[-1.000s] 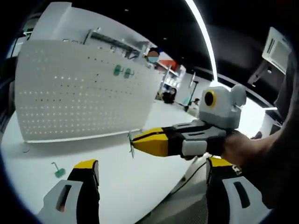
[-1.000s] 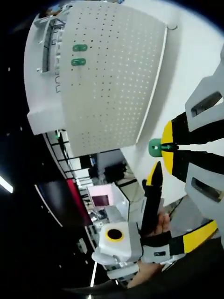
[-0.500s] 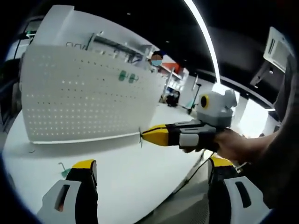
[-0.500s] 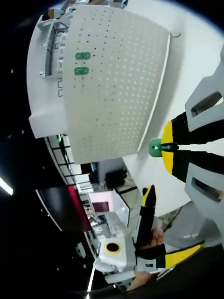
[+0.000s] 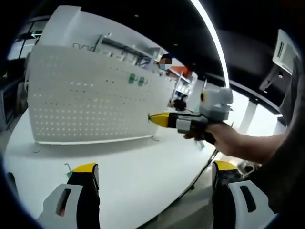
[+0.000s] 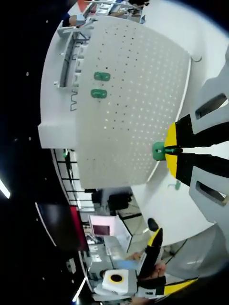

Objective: Insert the hook assembly into the mounting plate slot until the hook locks in place.

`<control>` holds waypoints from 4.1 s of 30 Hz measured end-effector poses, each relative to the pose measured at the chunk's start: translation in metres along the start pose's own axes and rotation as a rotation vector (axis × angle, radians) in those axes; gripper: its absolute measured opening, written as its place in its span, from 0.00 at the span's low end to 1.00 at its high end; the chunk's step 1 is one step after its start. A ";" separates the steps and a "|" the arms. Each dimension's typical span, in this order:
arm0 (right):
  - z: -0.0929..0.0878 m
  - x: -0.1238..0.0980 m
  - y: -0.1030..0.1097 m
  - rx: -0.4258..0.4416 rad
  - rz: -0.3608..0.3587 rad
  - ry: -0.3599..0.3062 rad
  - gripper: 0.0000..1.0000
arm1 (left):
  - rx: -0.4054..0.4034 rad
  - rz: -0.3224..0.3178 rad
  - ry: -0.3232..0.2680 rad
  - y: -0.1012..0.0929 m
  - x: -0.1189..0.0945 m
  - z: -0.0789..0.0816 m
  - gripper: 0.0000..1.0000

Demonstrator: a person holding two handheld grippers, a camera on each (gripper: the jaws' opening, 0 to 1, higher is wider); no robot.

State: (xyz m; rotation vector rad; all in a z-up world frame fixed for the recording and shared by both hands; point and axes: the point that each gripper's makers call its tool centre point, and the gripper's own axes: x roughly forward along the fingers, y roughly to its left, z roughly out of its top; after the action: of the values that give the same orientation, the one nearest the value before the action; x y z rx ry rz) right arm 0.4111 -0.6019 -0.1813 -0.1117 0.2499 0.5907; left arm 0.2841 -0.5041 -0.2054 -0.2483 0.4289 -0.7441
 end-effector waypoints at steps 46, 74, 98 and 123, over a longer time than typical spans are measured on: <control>0.076 0.023 -0.173 0.003 -0.384 -0.230 0.01 | -0.062 0.041 0.001 0.019 0.008 0.005 1.00; 0.118 0.046 -0.228 -0.016 -0.445 -0.309 0.01 | -0.108 0.069 -0.045 0.029 0.010 0.027 0.99; 0.113 0.055 -0.232 -0.007 -0.458 -0.312 0.01 | -0.085 0.081 -0.033 0.038 0.009 0.030 0.98; 0.096 0.061 -0.229 0.061 -0.449 -0.239 0.01 | -0.109 0.090 -0.030 0.042 0.006 0.022 0.95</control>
State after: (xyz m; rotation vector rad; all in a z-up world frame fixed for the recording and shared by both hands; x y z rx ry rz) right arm 0.6081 -0.7414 -0.0975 -0.0351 0.0066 0.1458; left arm 0.3233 -0.4774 -0.2027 -0.3402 0.4504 -0.6291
